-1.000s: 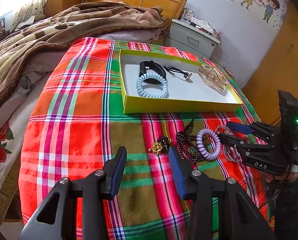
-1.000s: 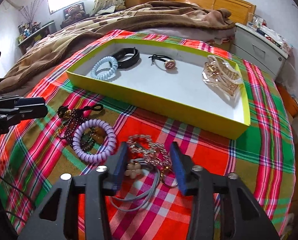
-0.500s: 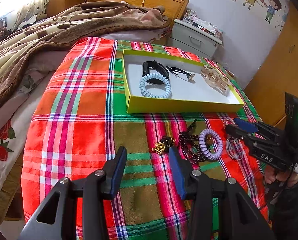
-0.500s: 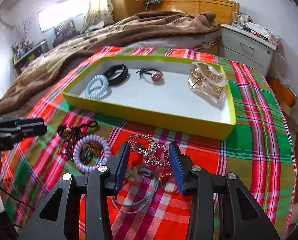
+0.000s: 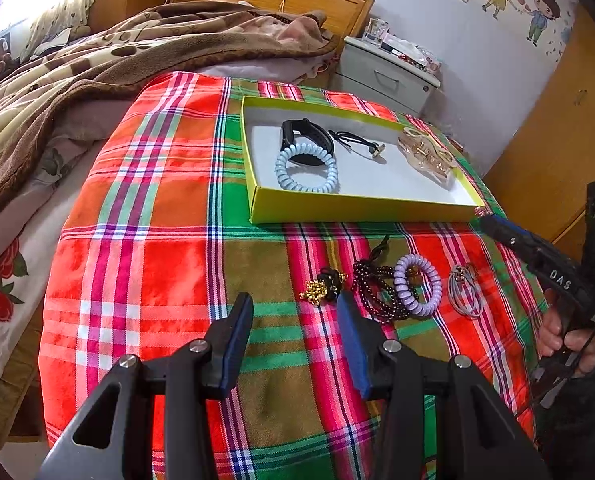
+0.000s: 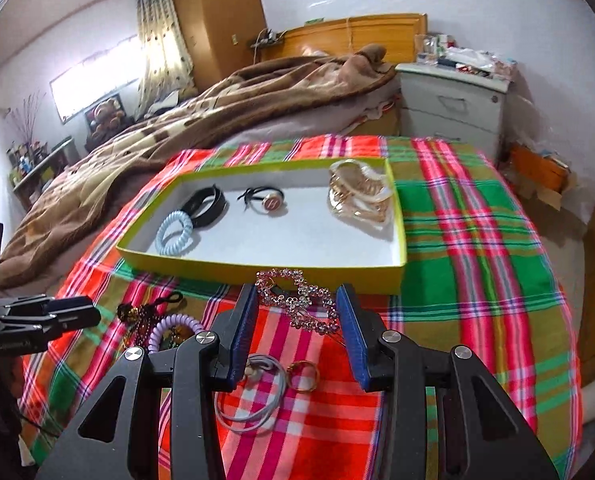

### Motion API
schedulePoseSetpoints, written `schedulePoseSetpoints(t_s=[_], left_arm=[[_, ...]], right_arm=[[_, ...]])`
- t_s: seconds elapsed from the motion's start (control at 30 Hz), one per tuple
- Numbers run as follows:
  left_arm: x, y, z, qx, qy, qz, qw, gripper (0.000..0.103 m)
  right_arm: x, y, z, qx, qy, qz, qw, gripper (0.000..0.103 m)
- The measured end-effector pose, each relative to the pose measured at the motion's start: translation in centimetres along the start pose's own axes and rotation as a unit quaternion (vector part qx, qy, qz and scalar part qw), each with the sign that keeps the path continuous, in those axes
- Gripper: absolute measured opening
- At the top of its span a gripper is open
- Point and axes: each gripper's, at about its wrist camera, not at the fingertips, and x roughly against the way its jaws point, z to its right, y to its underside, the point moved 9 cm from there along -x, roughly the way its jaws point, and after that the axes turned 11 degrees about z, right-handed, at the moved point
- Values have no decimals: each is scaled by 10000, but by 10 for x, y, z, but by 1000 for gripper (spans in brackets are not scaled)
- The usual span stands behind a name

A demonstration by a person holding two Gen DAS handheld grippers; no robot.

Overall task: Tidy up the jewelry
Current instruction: 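Grasp the gold-bell hair tie with the left tool while the right tool grasps the pink clip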

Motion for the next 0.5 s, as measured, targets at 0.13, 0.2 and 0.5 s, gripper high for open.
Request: schedulePoseSetpoints(t_s=[0.13,0.2,0.5], left_arm=[[-6,2,4,-130,-29,-95,9999,45],[-9,2,7,-203,-32,-115,9997,45],[-23,2,14,-444,-204,-185,9986,45]], right_arm=[[14,-3,7,-112,94,157,9998,42],[20,-3,11,-167,137,215,9995,42],[43,-1,21,-262,280,381,9985,42]])
